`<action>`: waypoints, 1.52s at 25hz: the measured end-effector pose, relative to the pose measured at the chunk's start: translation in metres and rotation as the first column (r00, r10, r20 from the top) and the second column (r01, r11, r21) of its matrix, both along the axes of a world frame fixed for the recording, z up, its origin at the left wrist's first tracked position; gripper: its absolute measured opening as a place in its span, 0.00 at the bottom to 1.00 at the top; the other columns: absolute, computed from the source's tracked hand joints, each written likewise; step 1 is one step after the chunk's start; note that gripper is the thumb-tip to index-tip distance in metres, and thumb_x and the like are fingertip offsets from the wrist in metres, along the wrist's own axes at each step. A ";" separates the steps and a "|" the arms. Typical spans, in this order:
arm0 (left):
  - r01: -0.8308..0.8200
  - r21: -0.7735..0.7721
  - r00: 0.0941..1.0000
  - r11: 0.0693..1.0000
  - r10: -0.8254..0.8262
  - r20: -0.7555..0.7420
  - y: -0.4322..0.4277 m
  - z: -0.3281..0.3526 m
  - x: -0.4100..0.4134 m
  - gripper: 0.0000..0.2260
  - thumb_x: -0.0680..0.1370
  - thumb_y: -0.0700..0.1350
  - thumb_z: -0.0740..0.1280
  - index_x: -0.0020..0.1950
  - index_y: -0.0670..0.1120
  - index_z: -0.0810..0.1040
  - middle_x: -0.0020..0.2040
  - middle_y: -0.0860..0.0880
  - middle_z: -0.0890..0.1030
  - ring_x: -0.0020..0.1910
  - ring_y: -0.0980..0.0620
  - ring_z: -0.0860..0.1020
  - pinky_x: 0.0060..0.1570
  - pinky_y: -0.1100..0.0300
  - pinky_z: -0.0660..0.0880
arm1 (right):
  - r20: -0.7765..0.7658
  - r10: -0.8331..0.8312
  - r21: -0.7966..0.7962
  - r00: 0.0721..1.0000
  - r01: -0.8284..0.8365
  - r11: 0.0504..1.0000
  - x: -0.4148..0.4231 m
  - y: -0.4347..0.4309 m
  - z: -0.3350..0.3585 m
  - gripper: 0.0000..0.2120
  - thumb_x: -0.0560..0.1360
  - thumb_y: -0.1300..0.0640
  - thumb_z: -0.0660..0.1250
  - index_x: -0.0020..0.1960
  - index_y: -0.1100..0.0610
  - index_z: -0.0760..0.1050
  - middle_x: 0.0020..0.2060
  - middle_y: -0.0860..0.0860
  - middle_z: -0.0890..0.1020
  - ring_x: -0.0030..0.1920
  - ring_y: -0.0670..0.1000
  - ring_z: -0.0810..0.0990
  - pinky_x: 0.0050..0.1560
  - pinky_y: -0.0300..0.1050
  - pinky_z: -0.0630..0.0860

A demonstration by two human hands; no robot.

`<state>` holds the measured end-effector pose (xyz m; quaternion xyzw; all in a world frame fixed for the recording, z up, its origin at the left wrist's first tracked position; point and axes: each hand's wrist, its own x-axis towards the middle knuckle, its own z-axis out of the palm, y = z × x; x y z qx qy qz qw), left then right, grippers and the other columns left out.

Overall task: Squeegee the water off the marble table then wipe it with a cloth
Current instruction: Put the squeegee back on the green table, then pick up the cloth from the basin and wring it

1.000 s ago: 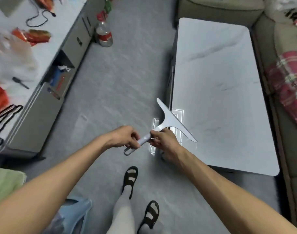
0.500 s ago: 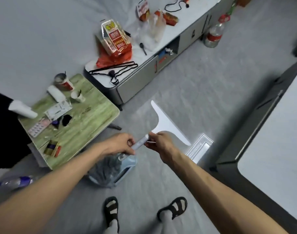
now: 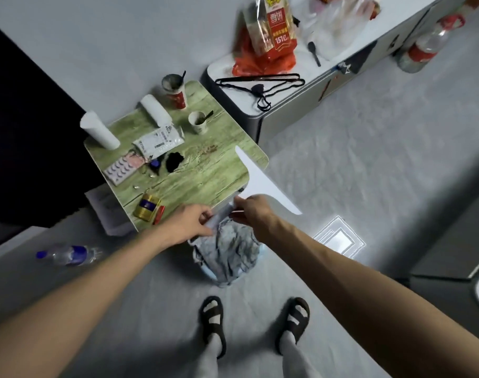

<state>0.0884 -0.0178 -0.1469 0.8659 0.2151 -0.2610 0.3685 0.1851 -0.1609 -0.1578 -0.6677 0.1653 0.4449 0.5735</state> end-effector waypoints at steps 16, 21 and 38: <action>-0.296 0.273 0.954 0.915 0.267 0.138 0.159 -0.316 0.088 0.12 0.72 0.40 0.74 0.55 0.43 0.81 0.51 0.44 0.84 0.45 0.48 0.79 0.45 0.59 0.74 | -0.047 0.133 0.006 0.990 -0.133 0.991 0.116 0.205 -0.305 0.04 0.78 0.67 0.61 0.46 0.66 0.73 0.41 0.62 0.78 0.34 0.55 0.77 0.40 0.46 0.78; -0.311 0.337 0.947 0.889 0.259 0.189 0.149 -0.303 0.083 0.19 0.74 0.39 0.71 0.64 0.42 0.74 0.61 0.42 0.77 0.55 0.46 0.76 0.51 0.63 0.70 | -0.041 0.197 0.099 0.979 -0.193 0.976 0.119 0.184 -0.303 0.08 0.81 0.60 0.61 0.49 0.64 0.75 0.41 0.58 0.80 0.36 0.52 0.79 0.41 0.43 0.79; 0.016 0.329 0.975 0.944 0.059 -0.215 0.007 -0.446 0.004 0.38 0.66 0.56 0.76 0.69 0.43 0.65 0.65 0.40 0.69 0.66 0.39 0.67 0.65 0.44 0.67 | 0.205 0.978 -0.846 0.047 -0.495 0.201 0.047 0.007 -0.430 0.24 0.73 0.48 0.69 0.63 0.60 0.71 0.57 0.58 0.73 0.56 0.58 0.71 0.54 0.54 0.74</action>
